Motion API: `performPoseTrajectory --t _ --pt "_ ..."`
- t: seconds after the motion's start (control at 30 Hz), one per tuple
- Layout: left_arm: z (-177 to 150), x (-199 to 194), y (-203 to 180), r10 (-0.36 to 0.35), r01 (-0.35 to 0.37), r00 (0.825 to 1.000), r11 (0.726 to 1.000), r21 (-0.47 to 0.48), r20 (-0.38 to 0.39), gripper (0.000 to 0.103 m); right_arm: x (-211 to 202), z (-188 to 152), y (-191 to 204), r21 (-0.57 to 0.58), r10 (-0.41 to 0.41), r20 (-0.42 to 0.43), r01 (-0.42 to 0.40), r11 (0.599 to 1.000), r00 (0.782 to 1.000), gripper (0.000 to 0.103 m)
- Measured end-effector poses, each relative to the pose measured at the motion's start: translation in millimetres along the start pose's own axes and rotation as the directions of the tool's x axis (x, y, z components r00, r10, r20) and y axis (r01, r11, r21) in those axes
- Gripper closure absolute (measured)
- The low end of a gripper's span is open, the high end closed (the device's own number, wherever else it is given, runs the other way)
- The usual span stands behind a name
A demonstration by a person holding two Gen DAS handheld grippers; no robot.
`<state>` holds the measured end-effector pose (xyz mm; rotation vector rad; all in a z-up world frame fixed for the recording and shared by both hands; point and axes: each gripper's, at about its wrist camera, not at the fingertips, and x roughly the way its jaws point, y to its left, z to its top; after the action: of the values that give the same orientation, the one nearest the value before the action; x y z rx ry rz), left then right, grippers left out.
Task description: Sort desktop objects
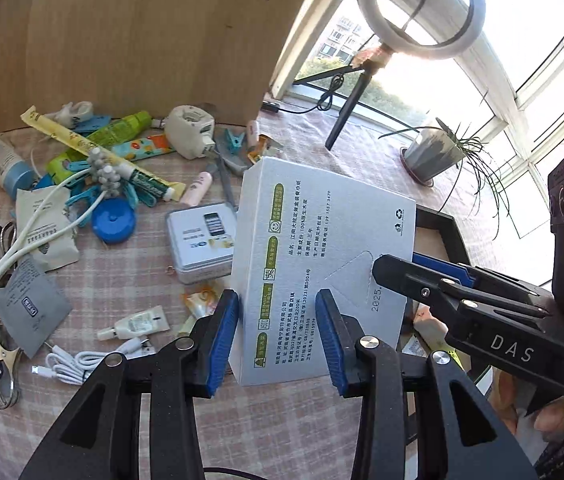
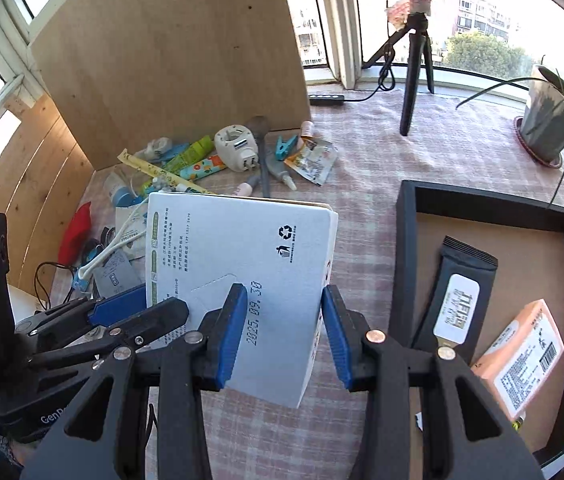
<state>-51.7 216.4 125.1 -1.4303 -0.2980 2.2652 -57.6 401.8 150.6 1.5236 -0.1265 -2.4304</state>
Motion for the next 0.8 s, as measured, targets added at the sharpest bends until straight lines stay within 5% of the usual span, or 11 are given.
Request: performPoseTrajectory --t 0.4,0.8 --pt "18 60 -127 -0.01 0.01 1.0 1.0 0.029 -0.012 0.067 -35 5 -139 0.066 0.003 -0.004 -0.003 0.998 1.0 0.064" --pt "44 72 -171 -0.006 0.007 1.0 0.998 0.066 -0.016 0.078 -64 31 -187 0.071 -0.005 0.067 0.0 0.997 0.998 0.064"
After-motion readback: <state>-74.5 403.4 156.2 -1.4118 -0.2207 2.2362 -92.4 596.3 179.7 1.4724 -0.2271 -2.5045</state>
